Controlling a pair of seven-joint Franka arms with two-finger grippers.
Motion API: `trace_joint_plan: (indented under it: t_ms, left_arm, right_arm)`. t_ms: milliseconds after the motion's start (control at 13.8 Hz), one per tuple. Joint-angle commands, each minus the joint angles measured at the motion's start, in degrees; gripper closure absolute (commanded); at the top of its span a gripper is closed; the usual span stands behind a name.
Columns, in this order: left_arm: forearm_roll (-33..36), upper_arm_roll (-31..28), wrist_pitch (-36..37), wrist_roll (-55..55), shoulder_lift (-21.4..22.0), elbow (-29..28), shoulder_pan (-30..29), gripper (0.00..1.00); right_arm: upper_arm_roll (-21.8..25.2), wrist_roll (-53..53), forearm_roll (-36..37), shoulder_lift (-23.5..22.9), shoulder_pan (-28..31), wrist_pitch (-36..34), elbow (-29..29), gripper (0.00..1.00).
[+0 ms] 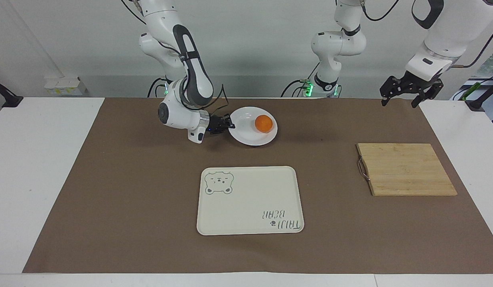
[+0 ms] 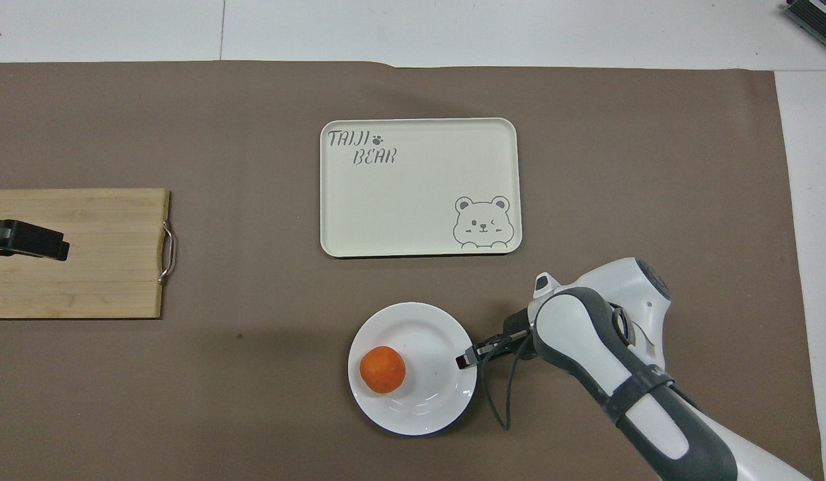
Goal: Place orange and plate with both arms
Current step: 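Slide the plate with the right gripper onto the bear tray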
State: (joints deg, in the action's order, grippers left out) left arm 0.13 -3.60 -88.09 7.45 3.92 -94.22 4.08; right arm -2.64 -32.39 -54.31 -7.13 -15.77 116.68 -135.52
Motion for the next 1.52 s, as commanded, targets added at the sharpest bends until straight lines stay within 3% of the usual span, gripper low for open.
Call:
trace_joint_plan:
  t_ms: [0,435,1087,1449]
  left_arm:
    - [-2.06,0.52,0.2,0.9,-0.75,1.67,-2.49,0.0]
    - [-2.06,0.87,0.73,2.04,0.04,0.88,-1.97,0.0]
    - [-2.06,0.96,0.64,1.95,-0.05,0.97,-2.5,0.0]
    - [-1.45,1.49,-1.38,1.78,-0.58,1.41,-1.71,0.0]
  right_arm:
    - [0.0,-2.32,-1.06,0.54,3.54,-3.02,-0.89,1.0]
    - [-0.08,-7.94,-1.58,-0.42,8.64,-10.68,2.44,1.0]
    - [0.27,-9.01,-1.32,-7.62,18.13,-24.83,17.64,1.0]
    - [0.44,-8.83,2.18,-10.0,25.16,-27.83,23.54,1.0]
